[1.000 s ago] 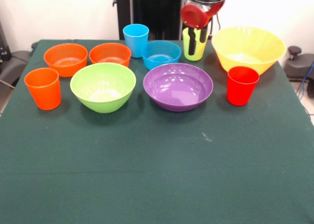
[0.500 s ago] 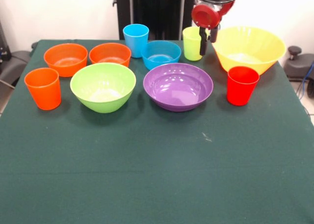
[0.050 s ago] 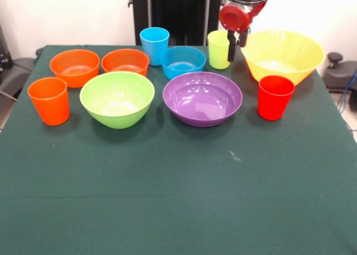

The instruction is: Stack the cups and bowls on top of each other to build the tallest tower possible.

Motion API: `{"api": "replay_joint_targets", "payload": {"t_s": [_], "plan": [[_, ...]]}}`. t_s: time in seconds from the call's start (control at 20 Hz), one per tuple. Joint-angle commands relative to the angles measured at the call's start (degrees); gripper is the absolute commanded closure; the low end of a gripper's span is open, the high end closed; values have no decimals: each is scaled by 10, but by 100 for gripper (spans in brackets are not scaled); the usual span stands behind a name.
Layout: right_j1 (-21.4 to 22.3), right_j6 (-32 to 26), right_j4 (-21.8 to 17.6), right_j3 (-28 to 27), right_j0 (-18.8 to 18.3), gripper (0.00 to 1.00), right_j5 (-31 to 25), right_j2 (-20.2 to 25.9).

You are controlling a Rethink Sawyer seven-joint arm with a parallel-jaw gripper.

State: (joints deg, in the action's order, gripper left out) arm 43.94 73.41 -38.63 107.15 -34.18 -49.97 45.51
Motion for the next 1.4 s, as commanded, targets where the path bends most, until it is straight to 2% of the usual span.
{"api": "replay_joint_targets", "payload": {"t_s": [0.05, 0.3, 0.7, 1.1, 1.4], "plan": [[0, 41, -6, 19, 1, 0, 18, -43], [-12, -42, -22, -2, -22, 0, -23, -32], [-14, -129, -57, -9, -46, 0, -78, -30], [1, -151, -60, 29, -86, 0, -91, -18], [-12, -145, -99, 35, -90, 0, -88, -31]]}}
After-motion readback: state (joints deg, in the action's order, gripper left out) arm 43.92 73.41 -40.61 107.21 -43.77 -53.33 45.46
